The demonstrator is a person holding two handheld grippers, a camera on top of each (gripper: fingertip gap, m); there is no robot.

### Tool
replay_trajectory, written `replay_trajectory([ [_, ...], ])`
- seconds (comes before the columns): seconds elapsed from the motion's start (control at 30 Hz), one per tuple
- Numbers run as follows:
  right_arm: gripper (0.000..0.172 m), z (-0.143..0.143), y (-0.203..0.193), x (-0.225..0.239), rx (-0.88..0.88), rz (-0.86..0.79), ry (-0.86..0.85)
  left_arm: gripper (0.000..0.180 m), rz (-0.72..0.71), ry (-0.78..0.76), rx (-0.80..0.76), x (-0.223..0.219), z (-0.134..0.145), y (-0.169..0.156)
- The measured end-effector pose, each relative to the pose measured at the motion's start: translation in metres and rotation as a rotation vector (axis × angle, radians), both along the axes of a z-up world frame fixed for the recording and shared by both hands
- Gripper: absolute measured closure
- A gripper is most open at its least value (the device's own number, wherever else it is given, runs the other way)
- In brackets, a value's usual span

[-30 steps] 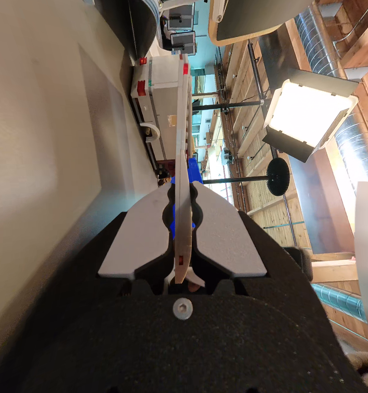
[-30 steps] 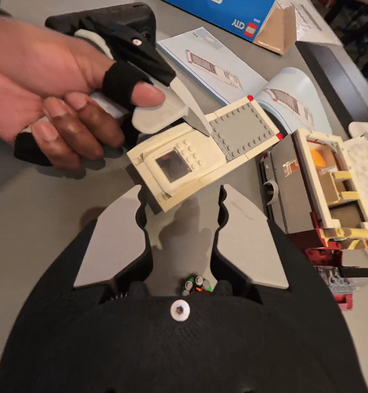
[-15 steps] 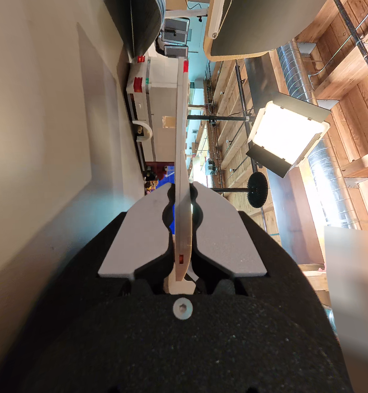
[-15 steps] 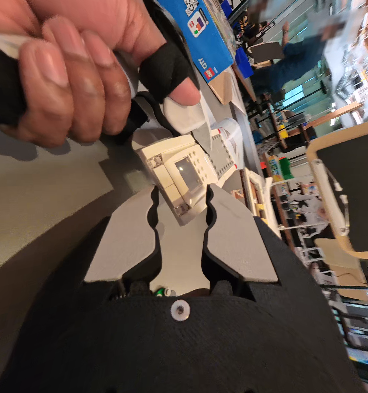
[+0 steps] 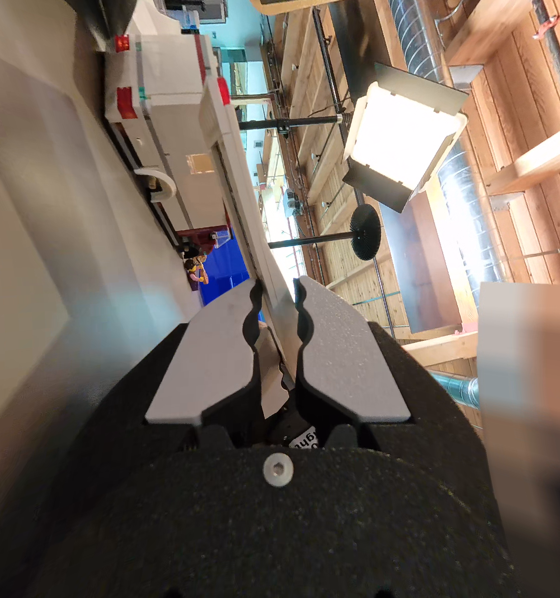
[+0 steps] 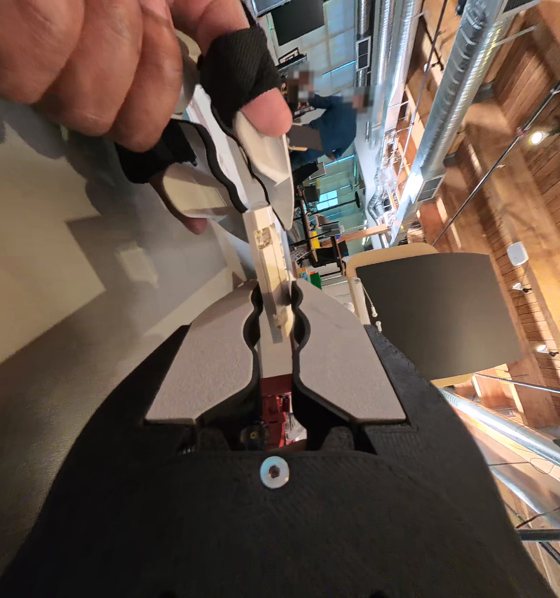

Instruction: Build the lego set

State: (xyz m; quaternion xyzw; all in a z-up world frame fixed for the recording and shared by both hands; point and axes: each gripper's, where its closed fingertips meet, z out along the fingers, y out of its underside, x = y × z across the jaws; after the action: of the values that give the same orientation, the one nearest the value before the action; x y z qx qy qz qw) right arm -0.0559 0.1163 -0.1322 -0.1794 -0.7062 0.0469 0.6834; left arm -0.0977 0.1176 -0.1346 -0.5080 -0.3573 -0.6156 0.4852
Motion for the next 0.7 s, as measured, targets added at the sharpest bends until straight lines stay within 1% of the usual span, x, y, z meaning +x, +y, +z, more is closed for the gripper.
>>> replay_trajectory([
  [0.2,0.158,0.016,-0.006,0.003,0.078,0.055,0.079,0.158,-0.053,-0.004,0.062,0.002,0.012,0.001],
  [0.33,0.158,0.021,-0.010,0.004,0.150,0.100,0.107,0.156,-0.098,-0.012,0.046,0.004,0.010,0.007],
  [0.47,0.158,0.018,-0.008,0.007,0.205,0.113,0.110,0.159,-0.139,0.032,0.027,0.008,0.007,0.011],
  [0.57,0.158,0.017,-0.001,0.010,0.193,0.088,0.098,0.161,-0.119,0.028,0.038,0.007,0.009,0.013],
  [0.7,0.150,0.015,0.006,0.018,0.158,0.064,0.066,0.163,-0.046,-0.065,0.090,-0.001,0.013,0.014],
])
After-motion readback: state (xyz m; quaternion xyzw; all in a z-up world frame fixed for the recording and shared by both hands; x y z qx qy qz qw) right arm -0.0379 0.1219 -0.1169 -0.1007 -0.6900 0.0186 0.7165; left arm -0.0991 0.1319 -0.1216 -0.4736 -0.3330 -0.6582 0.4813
